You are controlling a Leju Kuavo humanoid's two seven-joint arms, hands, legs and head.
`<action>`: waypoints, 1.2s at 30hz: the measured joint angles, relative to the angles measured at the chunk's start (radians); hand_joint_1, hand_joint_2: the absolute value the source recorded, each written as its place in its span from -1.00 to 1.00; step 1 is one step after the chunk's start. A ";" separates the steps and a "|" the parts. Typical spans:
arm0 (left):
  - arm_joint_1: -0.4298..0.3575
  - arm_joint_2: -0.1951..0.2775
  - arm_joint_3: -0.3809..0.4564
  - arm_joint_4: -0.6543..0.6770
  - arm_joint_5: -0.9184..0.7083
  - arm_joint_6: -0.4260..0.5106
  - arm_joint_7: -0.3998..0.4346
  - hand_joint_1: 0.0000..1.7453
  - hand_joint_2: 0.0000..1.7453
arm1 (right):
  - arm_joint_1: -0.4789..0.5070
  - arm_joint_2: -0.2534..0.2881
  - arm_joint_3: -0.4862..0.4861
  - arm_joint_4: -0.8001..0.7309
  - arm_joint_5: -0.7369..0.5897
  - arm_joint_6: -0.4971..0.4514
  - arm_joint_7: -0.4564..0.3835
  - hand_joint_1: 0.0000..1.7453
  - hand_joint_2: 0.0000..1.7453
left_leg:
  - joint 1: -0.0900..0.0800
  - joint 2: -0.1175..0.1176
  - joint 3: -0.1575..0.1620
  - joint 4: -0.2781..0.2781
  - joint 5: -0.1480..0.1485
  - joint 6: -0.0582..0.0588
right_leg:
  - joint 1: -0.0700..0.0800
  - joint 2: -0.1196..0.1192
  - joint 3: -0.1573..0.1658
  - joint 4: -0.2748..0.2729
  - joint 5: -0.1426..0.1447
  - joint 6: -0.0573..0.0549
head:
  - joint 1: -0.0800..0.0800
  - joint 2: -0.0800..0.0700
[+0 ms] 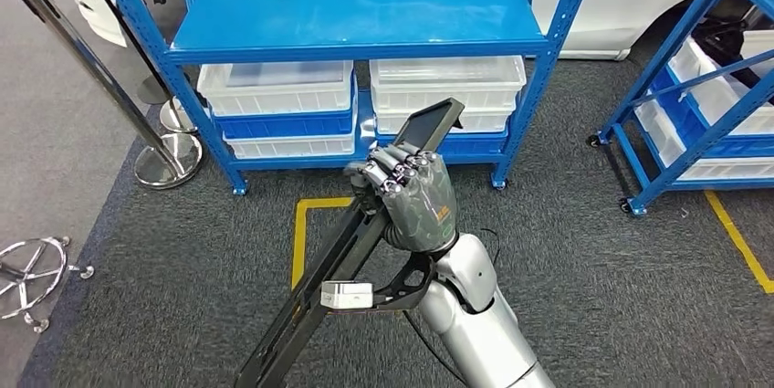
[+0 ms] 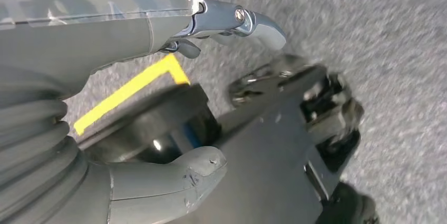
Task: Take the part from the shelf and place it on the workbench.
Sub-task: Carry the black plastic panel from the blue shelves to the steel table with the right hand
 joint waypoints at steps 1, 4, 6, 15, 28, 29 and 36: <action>0.000 0.000 0.000 0.000 0.000 -0.001 0.000 -1.00 1.00 | 0.001 0.000 0.000 0.000 0.000 0.000 0.000 1.00 1.00 | 0.000 0.000 0.011 0.024 0.011 -0.002 | 0.000 -0.001 -0.019 0.003 0.013 0.002 | 0.000 0.000; -0.002 0.000 0.000 0.000 0.000 -0.002 -0.002 -1.00 1.00 | 0.003 0.001 0.000 0.000 0.000 0.000 0.000 1.00 1.00 | -0.001 0.000 0.146 -0.100 0.067 0.000 | -0.001 0.000 -0.073 0.019 0.046 0.011 | 0.000 0.000; -0.004 0.000 0.000 0.000 0.001 -0.002 -0.004 -1.00 1.00 | 0.003 0.002 0.000 -0.001 0.001 0.000 0.000 1.00 1.00 | -0.006 -0.002 0.236 -0.230 0.040 0.009 | 0.000 -0.001 -0.092 0.027 0.064 0.021 | 0.000 0.000; -0.004 0.001 0.000 0.000 0.004 -0.003 -0.009 -1.00 1.00 | 0.004 0.003 -0.002 -0.001 0.002 0.000 0.003 1.00 1.00 | -0.003 0.008 0.162 -0.276 0.117 0.054 | -0.010 0.005 -0.167 0.277 -0.123 0.065 | 0.001 0.000; -0.002 0.002 0.000 0.000 0.007 -0.005 -0.009 -1.00 1.00 | -0.009 0.014 -0.002 0.007 0.001 0.000 0.008 1.00 1.00 | 0.005 0.004 0.020 -0.152 0.079 -0.007 | -0.004 0.002 0.034 0.012 -0.043 0.008 | -0.003 0.000; -0.003 0.002 0.000 0.000 0.007 -0.005 -0.009 -1.00 1.00 | -0.010 0.015 -0.002 0.009 0.001 0.000 0.008 1.00 1.00 | 0.005 0.004 0.006 -0.087 0.028 -0.009 | -0.003 0.002 0.017 0.013 -0.031 0.005 | -0.003 0.000; -0.012 0.005 0.000 -0.001 0.010 -0.005 -0.009 -1.00 1.00 | -0.016 0.019 -0.002 0.022 0.002 0.000 0.010 1.00 1.00 | -0.003 0.003 0.220 -0.199 0.041 0.008 | 0.004 0.001 -0.088 0.032 0.050 0.018 | -0.003 0.000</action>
